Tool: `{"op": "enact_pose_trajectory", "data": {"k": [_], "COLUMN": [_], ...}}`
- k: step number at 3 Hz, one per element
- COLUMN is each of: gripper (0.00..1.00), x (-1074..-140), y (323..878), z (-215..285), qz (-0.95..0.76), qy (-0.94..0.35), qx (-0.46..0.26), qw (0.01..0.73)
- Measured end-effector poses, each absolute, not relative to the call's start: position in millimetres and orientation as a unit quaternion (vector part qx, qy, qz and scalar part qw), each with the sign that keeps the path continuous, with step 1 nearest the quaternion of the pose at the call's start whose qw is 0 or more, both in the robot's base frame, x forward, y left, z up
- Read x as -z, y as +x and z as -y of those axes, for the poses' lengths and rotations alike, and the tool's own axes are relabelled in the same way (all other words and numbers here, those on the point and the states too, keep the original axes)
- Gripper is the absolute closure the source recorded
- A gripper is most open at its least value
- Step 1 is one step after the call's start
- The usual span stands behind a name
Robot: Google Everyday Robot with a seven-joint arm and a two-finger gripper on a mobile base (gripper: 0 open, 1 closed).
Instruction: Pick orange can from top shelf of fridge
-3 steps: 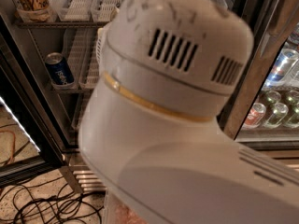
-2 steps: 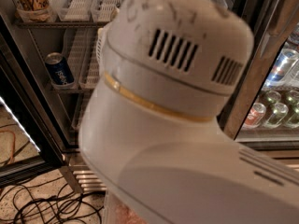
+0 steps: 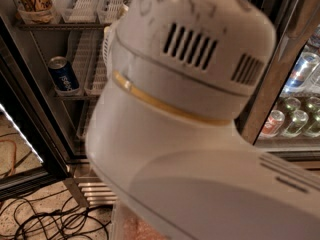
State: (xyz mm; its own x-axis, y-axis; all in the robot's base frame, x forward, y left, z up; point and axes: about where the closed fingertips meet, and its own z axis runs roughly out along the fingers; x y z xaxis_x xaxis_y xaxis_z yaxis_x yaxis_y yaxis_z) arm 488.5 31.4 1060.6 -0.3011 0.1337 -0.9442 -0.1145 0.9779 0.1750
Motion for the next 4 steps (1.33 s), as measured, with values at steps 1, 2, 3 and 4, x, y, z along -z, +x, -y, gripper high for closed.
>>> {"op": "enact_pose_trajectory", "data": {"k": [1,2,3,4], "gripper": [1.00,1.00,1.00,1.00], "x": [-1052,-1007,-1012,-990], "y": [501,540,539,518], "z": [-23,14,12,14], "qz": [-0.804,-0.828,-0.826,-0.837], "qy": [0.016,0.033,0.016,0.048], "qx": [-0.104,-0.090,-0.080,-0.102], "qw": [0.585,0.552,0.557,0.535]}}
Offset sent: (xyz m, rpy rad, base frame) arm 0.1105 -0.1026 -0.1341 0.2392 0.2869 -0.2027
